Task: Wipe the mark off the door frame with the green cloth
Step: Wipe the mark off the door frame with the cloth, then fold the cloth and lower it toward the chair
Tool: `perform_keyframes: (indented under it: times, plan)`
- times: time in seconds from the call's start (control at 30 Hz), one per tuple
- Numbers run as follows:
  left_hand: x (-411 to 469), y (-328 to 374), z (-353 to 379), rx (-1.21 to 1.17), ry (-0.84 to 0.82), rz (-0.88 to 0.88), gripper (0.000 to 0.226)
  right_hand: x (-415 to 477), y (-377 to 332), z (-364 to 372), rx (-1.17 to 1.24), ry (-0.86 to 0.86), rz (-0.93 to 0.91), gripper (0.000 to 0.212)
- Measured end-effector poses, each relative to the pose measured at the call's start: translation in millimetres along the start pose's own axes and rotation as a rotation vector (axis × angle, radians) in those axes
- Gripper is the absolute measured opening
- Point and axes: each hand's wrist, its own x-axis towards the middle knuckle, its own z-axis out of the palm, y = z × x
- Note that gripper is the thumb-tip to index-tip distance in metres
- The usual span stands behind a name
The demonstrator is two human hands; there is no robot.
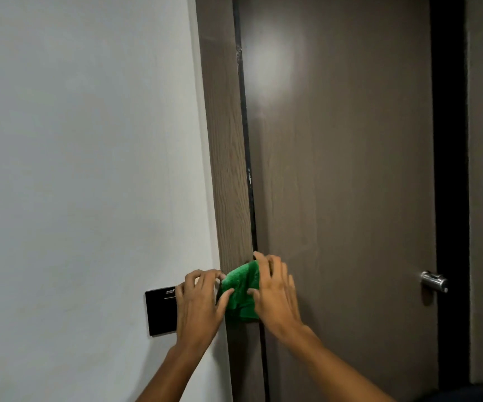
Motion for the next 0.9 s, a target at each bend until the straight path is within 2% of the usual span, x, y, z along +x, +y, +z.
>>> perform_keyframes:
  times: [0.1, 0.2, 0.27, 0.37, 0.5, 0.57, 0.63, 0.77, 0.9]
  plan:
    - [-21.5, 6.4, 10.4, -0.143, -0.082, -0.008, 0.022, -9.6, 26.8, 3.2, 0.068, -0.053, 0.031, 0.064]
    - [-53.7, 21.5, 26.7, -0.313, -0.163, -0.05, 0.029, -35.1, 62.1, 2.9, 0.348, -0.109, 0.13, 0.041]
    - [-75.5, 39.8, 44.3, -0.389, -0.217, -0.073, 0.03, -62.3, 92.2, 3.8, 0.557, -0.187, 0.285, 0.036]
    - [-107.2, 74.6, 80.9, -0.457, -0.319, -0.114, 0.032, -116.9, 142.7, 10.1, 1.038, -0.301, 0.593, 0.039]
    - [-165.3, 122.0, 154.2, -0.489, -0.602, -0.219, 0.035, -212.9, 218.8, 26.9, 1.23, -0.257, 1.057, 0.052]
    - [-204.0, 147.0, 194.5, -0.486, -0.775, -0.273, 0.029, -267.8, 258.9, 31.9, 1.227, -0.218, 1.272, 0.051]
    - [-236.2, 166.5, 221.3, -0.476, -0.924, -0.333, 0.022, -311.7, 286.7, 25.8, 1.137, -0.193, 1.413, 0.053]
    - [-322.0, 223.2, 295.3, -0.459, -1.241, -0.423, 0.011, -414.3, 342.2, 11.6, 0.863, -0.136, 1.528, 0.049]
    - [-403.7, 265.9, 335.9, -0.517, -1.52, -0.523, 0.024, -491.5, 361.7, 4.8, 0.582, -0.139, 1.558, 0.033]
